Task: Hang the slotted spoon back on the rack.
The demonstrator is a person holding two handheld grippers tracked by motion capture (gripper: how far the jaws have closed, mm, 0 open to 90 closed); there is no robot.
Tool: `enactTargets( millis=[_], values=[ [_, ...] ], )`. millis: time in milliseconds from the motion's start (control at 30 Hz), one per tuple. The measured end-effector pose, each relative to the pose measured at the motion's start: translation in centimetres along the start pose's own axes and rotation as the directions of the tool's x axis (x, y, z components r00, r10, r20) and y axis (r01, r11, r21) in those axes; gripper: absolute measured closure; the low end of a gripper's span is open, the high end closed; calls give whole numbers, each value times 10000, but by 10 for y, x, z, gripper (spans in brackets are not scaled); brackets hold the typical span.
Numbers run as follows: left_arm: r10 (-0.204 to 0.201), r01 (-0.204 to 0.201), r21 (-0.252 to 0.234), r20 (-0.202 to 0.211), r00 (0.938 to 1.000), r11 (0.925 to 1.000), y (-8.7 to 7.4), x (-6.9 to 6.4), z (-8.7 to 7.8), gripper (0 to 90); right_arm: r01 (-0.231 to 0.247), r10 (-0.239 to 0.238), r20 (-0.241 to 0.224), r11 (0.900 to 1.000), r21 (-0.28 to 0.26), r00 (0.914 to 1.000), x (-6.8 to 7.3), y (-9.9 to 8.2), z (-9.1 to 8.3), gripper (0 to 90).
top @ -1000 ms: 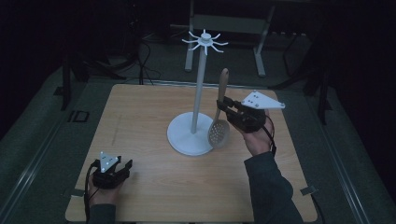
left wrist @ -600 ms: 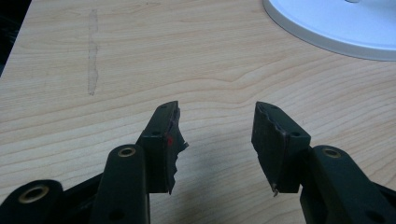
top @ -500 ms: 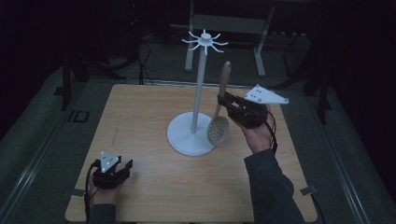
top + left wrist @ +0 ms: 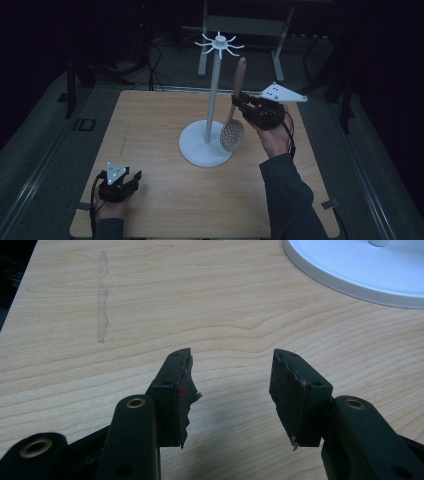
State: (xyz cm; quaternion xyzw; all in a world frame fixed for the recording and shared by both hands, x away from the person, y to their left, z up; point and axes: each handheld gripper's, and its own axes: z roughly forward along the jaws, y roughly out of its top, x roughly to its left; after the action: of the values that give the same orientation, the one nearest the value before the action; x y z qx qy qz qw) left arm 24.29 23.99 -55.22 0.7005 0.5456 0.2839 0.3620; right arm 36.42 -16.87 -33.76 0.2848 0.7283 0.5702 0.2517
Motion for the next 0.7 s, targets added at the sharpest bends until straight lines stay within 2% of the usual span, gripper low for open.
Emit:
enactTargets(
  millis=[700],
  values=[
    [50, -50, 20, -49, 10000, 10000, 0, 0, 0, 517, -355, 354, -56, 9993, -65, 9994, -4, 3, 6, 750]
  ],
)
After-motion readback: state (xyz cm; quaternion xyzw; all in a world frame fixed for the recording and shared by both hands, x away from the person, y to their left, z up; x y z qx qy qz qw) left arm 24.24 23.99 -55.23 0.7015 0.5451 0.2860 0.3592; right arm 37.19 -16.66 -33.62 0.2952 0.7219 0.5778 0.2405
